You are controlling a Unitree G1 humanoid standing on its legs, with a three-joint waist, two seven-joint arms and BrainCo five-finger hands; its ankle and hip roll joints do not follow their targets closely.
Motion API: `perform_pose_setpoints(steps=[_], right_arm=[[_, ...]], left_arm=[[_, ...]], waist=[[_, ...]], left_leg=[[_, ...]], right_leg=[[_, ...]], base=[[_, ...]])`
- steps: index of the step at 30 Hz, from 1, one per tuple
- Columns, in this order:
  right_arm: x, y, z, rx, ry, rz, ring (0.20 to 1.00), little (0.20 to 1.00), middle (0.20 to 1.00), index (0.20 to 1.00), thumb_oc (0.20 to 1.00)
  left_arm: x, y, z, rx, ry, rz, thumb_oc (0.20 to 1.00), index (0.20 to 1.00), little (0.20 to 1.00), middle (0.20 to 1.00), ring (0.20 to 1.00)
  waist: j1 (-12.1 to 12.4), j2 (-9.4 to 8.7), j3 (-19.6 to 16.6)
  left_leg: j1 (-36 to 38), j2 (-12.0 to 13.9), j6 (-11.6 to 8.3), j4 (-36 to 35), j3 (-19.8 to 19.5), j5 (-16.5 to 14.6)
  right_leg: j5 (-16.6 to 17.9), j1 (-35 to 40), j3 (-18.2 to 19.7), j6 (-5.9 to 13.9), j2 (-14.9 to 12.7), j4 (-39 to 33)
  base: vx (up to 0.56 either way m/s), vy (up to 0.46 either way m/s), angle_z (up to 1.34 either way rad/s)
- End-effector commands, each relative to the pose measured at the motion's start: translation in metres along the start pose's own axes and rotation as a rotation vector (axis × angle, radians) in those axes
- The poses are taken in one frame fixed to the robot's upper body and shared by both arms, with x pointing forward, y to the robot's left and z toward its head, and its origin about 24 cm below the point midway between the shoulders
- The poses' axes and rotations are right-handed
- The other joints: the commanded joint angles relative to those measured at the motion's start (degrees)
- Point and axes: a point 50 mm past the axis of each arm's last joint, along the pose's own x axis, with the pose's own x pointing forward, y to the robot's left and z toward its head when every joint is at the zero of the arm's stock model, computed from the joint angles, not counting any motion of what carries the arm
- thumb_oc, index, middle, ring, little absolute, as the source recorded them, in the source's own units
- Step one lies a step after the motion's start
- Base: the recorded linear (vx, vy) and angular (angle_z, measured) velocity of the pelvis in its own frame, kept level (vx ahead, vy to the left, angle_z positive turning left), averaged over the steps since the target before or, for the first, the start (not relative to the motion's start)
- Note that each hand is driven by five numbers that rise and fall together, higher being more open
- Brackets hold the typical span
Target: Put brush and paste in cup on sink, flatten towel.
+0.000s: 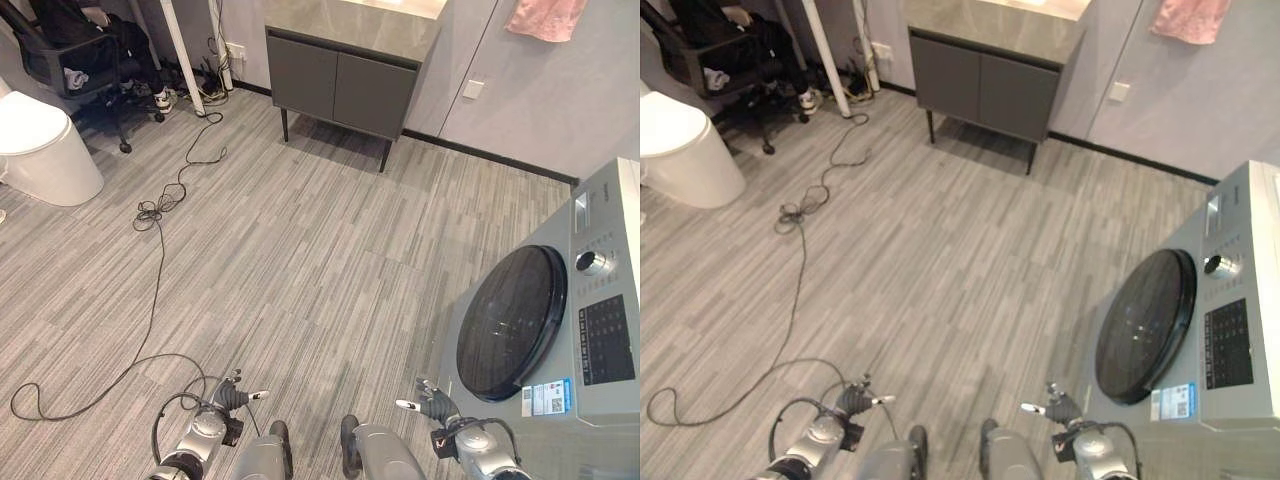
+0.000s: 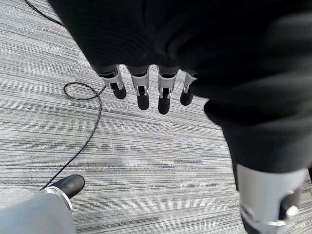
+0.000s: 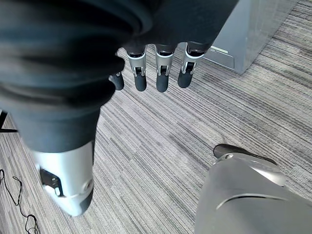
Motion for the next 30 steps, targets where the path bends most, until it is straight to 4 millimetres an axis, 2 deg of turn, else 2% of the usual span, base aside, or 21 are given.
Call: perform_pose_setpoints(steps=[1, 2, 3, 4, 8, 10, 11, 13, 15, 17, 18, 19, 20, 22, 23, 25, 26, 27, 28, 29, 30], right_arm=[[0.000, -0.005, 0.009, 0.060, -0.064, -0.034, 1.000, 1.000, 1.000, 1.000, 1.000], [0.001, -0.004, 0.007, 0.064, -0.053, -0.034, 1.000, 1.000, 1.000, 1.000, 1.000], [-0.002, -0.002, -0.011, 0.107, 0.022, -0.060, 1.000, 1.000, 1.000, 1.000, 1.000], [0.000, 0.002, -0.012, 0.103, 0.044, -0.049, 1.000, 1.000, 1.000, 1.000, 1.000], [0.008, 0.001, 0.002, 0.063, 0.031, -0.049, 1.000, 1.000, 1.000, 1.000, 1.000], [0.009, 0.001, 0.009, 0.065, 0.010, -0.048, 1.000, 1.000, 1.000, 1.000, 1.000], [0.010, -0.001, 0.011, 0.058, 0.003, -0.058, 1.000, 1.000, 1.000, 1.000, 1.000], [0.010, -0.003, 0.017, 0.054, -0.019, -0.072, 1.000, 1.000, 1.000, 1.000, 1.000], [0.011, -0.001, 0.029, 0.087, -0.080, -0.069, 1.000, 1.000, 1.000, 1.000, 1.000], [0.011, 0.001, 0.032, 0.083, -0.091, -0.054, 1.000, 1.000, 1.000, 1.000, 1.000], [0.012, 0.001, 0.034, 0.074, -0.097, -0.049, 1.000, 1.000, 1.000, 1.000, 1.000], [0.012, -0.001, 0.037, 0.061, -0.106, -0.051, 1.000, 1.000, 1.000, 1.000, 1.000], [0.012, -0.002, 0.037, 0.059, -0.105, -0.060, 1.000, 1.000, 1.000, 1.000, 1.000], [0.012, -0.005, 0.036, 0.066, -0.100, -0.074, 1.000, 1.000, 1.000, 1.000, 1.000], [0.012, -0.004, 0.036, 0.068, -0.100, -0.074, 1.000, 1.000, 1.000, 1.000, 1.000], [0.009, -0.004, 0.031, 0.066, -0.092, -0.069, 1.000, 1.000, 1.000, 1.000, 1.000], [0.009, -0.004, 0.031, 0.065, -0.091, -0.070, 1.000, 1.000, 1.000, 1.000, 1.000], [0.005, -0.008, 0.018, 0.067, -0.059, -0.082, 1.000, 1.000, 1.000, 1.000, 1.000], [0.003, -0.010, 0.013, 0.063, -0.044, -0.089, 1.000, 1.000, 1.000, 1.000, 1.000], [0.002, -0.012, 0.009, 0.042, -0.033, -0.087, 1.000, 1.000, 1.000, 1.000, 1.000], [0.000, -0.015, 0.007, 0.023, -0.026, -0.091, 1.000, 1.000, 1.000, 1.000, 1.000]], left_arm=[[-0.002, 0.003, -0.001, -0.046, -0.034, 0.027, 1.000, 1.000, 1.000, 1.000, 1.000], [-0.003, 0.002, -0.002, -0.053, -0.032, 0.023, 1.000, 1.000, 1.000, 1.000, 1.000], [-0.007, -0.005, -0.016, -0.078, 0.006, 0.001, 1.000, 1.000, 1.000, 1.000, 1.000], [-0.009, -0.010, -0.021, -0.059, 0.026, -0.019, 1.000, 1.000, 1.000, 1.000, 1.000], [-0.008, -0.015, -0.017, -0.054, 0.016, -0.029, 1.000, 1.000, 1.000, 1.000, 1.000], [-0.008, -0.014, -0.016, -0.051, 0.008, -0.025, 1.000, 1.000, 1.000, 1.000, 1.000], [-0.008, -0.013, -0.016, -0.048, 0.008, -0.023, 1.000, 1.000, 1.000, 1.000, 1.000], [-0.007, -0.013, -0.015, -0.033, 0.007, -0.024, 1.000, 1.000, 1.000, 1.000, 1.000], [-0.007, -0.012, -0.012, 0.002, -0.001, -0.031, 1.000, 1.000, 1.000, 1.000, 1.000], [-0.006, -0.014, -0.011, 0.052, 0.001, -0.050, 1.000, 1.000, 1.000, 1.000, 1.000], [-0.005, -0.013, -0.011, 0.056, 0.003, -0.043, 1.000, 1.000, 1.000, 1.000, 1.000], [-0.004, -0.012, -0.010, 0.044, 0.008, -0.034, 1.000, 1.000, 1.000, 1.000, 1.000], [-0.004, -0.014, -0.009, 0.036, 0.008, -0.038, 1.000, 1.000, 1.000, 1.000, 1.000], [-0.002, -0.015, -0.005, 0.026, 0.005, -0.032, 1.000, 1.000, 1.000, 1.000, 1.000], [-0.001, -0.015, -0.002, 0.026, -0.002, -0.033, 1.000, 1.000, 1.000, 1.000, 1.000], [-0.001, -0.016, -0.001, 0.034, -0.007, -0.038, 1.000, 1.000, 1.000, 1.000, 1.000], [-0.001, -0.016, -0.001, 0.033, -0.007, -0.039, 1.000, 1.000, 1.000, 1.000, 1.000], [-0.002, -0.019, -0.004, 0.053, 0.004, -0.052, 1.000, 1.000, 1.000, 1.000, 1.000], [-0.003, -0.021, -0.007, 0.052, 0.016, -0.059, 1.000, 1.000, 1.000, 1.000, 1.000], [-0.004, -0.023, -0.012, 0.022, 0.043, -0.051, 1.000, 1.000, 1.000, 1.000, 1.000], [-0.005, -0.028, -0.013, 0.018, 0.043, -0.063, 1.000, 1.000, 1.000, 1.000, 1.000]], waist=[[-0.30, -0.05, -2.92], [-0.22, -0.06, -2.88], [-0.23, -0.13, -3.12], [-0.02, 0.59, -3.51], [0.95, 2.42, -3.62], [1.12, 3.04, -3.57], [1.04, 3.20, -3.40], [0.41, 3.31, -2.72], [-0.60, 3.46, -1.60], [-1.84, 3.45, -1.81], [-2.20, 3.44, -1.85], [-2.67, 2.79, -2.41], [-3.32, 2.79, -2.46], [-4.67, 2.90, -2.17], [-5.21, 2.80, -2.25], [-6.38, 3.50, -2.25], [-6.43, 3.59, -2.18], [-8.22, 3.95, -3.68], [-8.43, 4.08, -4.32], [-8.88, 4.94, -5.47], [-9.30, 5.77, -5.85]], left_leg=[[0.76, -1.19, -0.07, 5.79, 1.84, -4.98], [1.11, -1.27, 0.14, 5.92, 1.93, -5.31], [3.67, -1.60, 0.50, 4.48, 2.87, -5.77], [6.27, -2.50, 0.97, 0.46, 3.69, -4.21], [8.00, -4.30, 1.80, -4.41, 5.00, -2.81], [8.67, -5.09, 2.62, -5.81, 4.42, -2.72], [9.28, -5.88, 3.46, -6.48, 4.07, -2.73], [10.82, -6.83, 4.39, -7.91, 3.16, -2.55], [12.66, -6.47, 4.79, -9.85, 2.65, -2.44], [14.44, -6.54, 4.88, -12.20, 2.23, -2.76], [15.46, -6.73, 4.84, -13.09, 2.43, -3.05], [17.13, -7.42, 4.62, -14.47, 2.52, -3.64], [18.30, -7.45, 4.27, -15.30, 1.76, -4.07], [21.50, -7.40, 3.56, -16.48, 0.27, -4.76], [22.67, -7.19, 2.89, -16.94, -0.26, -4.77], [25.87, -5.74, 1.64, -18.43, -2.02, -5.07], [26.00, -5.64, 1.62, -18.48, -2.07, -5.08], [29.32, -4.42, 0.34, -19.10, -4.04, -4.23], [29.58, -3.98, -0.10, -18.58, -4.35, -3.73], [29.83, -2.77, -1.43, -17.03, -4.79, -0.38], [28.16, -1.65, -2.96, -12.64, -5.16, 4.30]], right_leg=[[2.35, 0.59, 1.63, 3.25, -0.20, 0.10], [2.15, 0.79, 1.70, 3.12, -0.14, 0.21], [2.57, 3.13, 1.89, 3.44, -0.41, -2.19], [4.47, 5.36, 3.32, 4.08, -0.75, -6.92], [6.75, 5.82, 6.31, 5.48, -1.76, -10.48], [7.80, 4.34, 7.42, 6.20, -2.17, -8.21], [9.97, 2.99, 8.59, 6.68, -2.69, -4.75], [14.47, 0.41, 10.29, 6.09, -2.63, 1.30], [14.70, -2.73, 10.95, 5.57, -0.75, 5.79], [13.38, -5.83, 10.49, 5.59, 1.40, 3.78], [13.46, -6.96, 9.34, 5.71, 1.44, 1.45], [14.32, -8.37, 7.77, 6.22, 0.41, -5.88], [15.31, -8.27, 7.35, 6.78, 0.37, -9.97], [18.42, -8.91, 8.55, 7.69, 1.39, -18.43], [19.76, -10.25, 8.93, 8.15, 0.75, -21.75], [20.77, -11.21, 9.40, 8.62, 0.71, -23.98], [20.74, -11.08, 9.30, 8.60, 0.75, -23.99], [21.58, -10.08, 12.59, 8.12, 3.01, -21.44], [21.97, -9.56, 12.51, 7.63, 3.35, -21.19], [21.85, -9.27, 11.95, 6.59, 5.04, -19.95], [21.30, -8.03, 11.49, 5.53, 6.14, -19.82]], base=[[0.04, 0.005, 0.03], [0.16, 0.089, 0.01], [0.24, 0.233, -0.04], [0.25, 0.321, -0.11], [0.11, 0.248, -0.37], [0.09, 0.175, -0.27], [0.11, 0.181, -0.09], [0.12, 0.160, 0.07], [0.15, 0.116, 0.04], [0.23, 0.057, 0.01], [0.33, 0.003, -0.03], [0.37, -0.024, -0.01], [0.42, -0.060, 0.06], [0.44, -0.082, 0.21], [0.31, -0.068, 0.28], [0.38, -0.129, 0.23], [0.67, -0.283, 0.47], [0.51, -0.245, 0.56], [0.70, -0.342, 0.97], [0.47, -0.260, 1.05], [0.48, -0.302, 0.85]])
